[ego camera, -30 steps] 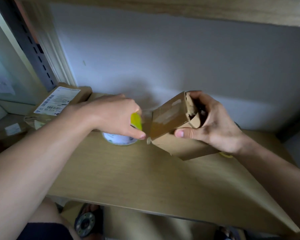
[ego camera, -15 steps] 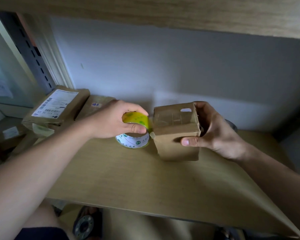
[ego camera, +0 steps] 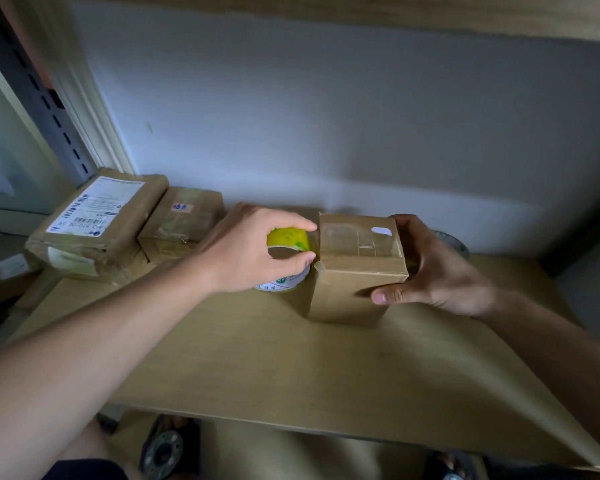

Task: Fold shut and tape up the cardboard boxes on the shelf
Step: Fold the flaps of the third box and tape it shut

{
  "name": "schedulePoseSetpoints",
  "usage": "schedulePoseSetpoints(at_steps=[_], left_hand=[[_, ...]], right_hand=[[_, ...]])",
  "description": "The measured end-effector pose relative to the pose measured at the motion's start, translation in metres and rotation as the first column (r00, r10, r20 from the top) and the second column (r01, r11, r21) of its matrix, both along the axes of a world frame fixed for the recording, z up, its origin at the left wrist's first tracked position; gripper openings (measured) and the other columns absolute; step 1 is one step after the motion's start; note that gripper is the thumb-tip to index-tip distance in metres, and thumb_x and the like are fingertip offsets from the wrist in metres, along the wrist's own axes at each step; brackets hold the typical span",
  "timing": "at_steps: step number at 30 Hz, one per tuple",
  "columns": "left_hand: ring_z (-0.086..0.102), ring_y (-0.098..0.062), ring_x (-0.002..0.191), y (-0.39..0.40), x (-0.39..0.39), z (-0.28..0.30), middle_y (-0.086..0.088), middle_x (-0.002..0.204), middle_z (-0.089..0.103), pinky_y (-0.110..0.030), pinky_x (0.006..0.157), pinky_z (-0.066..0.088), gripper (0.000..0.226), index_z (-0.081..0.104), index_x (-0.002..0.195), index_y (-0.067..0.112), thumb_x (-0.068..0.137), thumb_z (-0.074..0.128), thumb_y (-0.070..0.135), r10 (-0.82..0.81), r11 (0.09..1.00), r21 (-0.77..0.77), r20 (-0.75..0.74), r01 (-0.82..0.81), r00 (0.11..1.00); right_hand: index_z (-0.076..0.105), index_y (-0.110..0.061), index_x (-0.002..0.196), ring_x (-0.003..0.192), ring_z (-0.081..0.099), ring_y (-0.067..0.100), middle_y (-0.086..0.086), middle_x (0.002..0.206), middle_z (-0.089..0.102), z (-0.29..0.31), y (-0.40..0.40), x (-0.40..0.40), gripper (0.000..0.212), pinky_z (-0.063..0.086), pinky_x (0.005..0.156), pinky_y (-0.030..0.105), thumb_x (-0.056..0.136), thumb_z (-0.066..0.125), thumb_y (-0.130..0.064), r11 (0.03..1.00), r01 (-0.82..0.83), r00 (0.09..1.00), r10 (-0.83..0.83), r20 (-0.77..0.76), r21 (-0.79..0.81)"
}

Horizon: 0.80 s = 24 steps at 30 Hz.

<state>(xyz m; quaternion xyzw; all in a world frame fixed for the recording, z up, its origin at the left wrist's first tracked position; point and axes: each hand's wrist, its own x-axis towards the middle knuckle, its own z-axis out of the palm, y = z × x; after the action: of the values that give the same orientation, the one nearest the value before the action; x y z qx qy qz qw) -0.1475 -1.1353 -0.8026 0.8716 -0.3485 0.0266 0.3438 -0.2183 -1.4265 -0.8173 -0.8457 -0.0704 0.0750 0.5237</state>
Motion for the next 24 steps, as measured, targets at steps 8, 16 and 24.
schedulePoseSetpoints(at_steps=[8, 16, 24], left_hand=[[0.071, 0.0, 0.101, -0.002, -0.004, 0.004, 0.019, 0.111, 0.077, -0.033, 0.092, 0.057, 0.058, 0.076, 0.118, 0.031, 0.074, 0.063, 0.066, 0.034, 0.998, 0.042, 0.039, -0.036, 0.999], [0.073, -0.004, 0.087, -0.006, -0.003, 0.009, 0.018, 0.096, 0.077, -0.033, 0.08, 0.058, 0.046, 0.076, 0.113, 0.032, 0.077, 0.067, 0.058, 0.004, 0.998, 0.062, 0.049, -0.007, 0.999], [0.072, -0.006, 0.085, -0.004, -0.003, 0.006, 0.017, 0.093, 0.077, -0.035, 0.077, 0.057, 0.039, 0.075, 0.111, 0.033, 0.079, 0.068, 0.055, -0.037, 0.997, 0.074, 0.071, 0.031, 0.997]], right_hand=[[0.017, -0.039, 0.159, 0.137, 0.035, -0.012, -0.028, 0.158, 0.028, 0.028, 0.007, -0.008, 0.136, 0.034, 0.117, 0.022, 0.048, 0.087, -0.076, 0.935, 0.011, 0.997, 0.018, 0.079, -0.355], [0.018, -0.027, 0.16, 0.149, 0.027, 0.016, -0.006, 0.162, 0.03, 0.063, 0.071, 0.013, 0.127, 0.025, 0.124, 0.046, 0.061, 0.082, -0.074, 0.687, -0.016, 0.974, 0.175, 0.145, -0.726], [0.041, -0.033, 0.138, 0.114, 0.054, 0.018, -0.01, 0.123, 0.056, 0.053, 0.083, 0.026, 0.098, 0.044, 0.1, 0.043, 0.059, 0.079, -0.077, 0.596, -0.091, 0.955, 0.278, 0.1, -0.798]])
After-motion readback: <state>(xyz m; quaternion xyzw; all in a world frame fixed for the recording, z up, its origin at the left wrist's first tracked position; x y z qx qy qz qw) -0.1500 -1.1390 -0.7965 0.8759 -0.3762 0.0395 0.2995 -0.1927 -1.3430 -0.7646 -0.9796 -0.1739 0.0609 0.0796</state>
